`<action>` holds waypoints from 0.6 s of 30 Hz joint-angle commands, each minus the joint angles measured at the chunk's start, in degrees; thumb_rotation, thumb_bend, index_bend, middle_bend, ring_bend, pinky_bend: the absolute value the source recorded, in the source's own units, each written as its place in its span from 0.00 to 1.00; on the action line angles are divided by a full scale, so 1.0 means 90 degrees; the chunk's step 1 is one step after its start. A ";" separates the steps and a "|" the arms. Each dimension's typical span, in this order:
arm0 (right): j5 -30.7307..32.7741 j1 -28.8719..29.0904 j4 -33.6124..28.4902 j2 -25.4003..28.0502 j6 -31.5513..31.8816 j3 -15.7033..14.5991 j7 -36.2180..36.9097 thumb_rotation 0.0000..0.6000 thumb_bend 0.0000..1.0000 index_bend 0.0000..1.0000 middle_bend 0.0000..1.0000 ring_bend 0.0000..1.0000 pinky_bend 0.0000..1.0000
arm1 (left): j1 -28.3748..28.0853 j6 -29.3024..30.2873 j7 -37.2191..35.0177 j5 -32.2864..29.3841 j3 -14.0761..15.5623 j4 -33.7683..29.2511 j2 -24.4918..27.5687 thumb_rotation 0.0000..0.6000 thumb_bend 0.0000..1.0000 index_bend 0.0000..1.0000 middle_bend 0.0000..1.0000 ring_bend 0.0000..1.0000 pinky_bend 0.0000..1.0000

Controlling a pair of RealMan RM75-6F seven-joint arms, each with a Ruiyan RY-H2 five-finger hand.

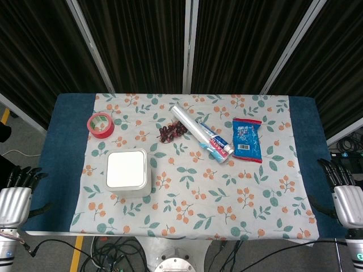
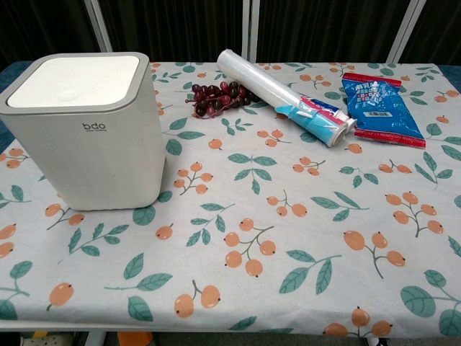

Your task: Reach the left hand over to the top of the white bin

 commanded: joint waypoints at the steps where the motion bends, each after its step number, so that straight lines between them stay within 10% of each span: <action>1: -0.0007 0.0010 0.0022 -0.0010 -0.0002 0.0001 0.0020 1.00 0.20 0.02 0.07 0.00 0.00 | 0.0026 0.0028 0.0004 -0.0011 0.0008 -0.0016 0.0001 1.00 0.03 0.26 0.16 0.10 0.03; 18: -0.0023 -0.0015 0.0098 -0.0035 -0.0023 -0.0078 0.0142 1.00 0.20 0.02 0.07 0.00 0.00 | -0.0460 0.0419 -0.1203 0.1426 -0.0094 0.0143 0.0131 1.00 0.02 0.26 0.16 0.10 0.03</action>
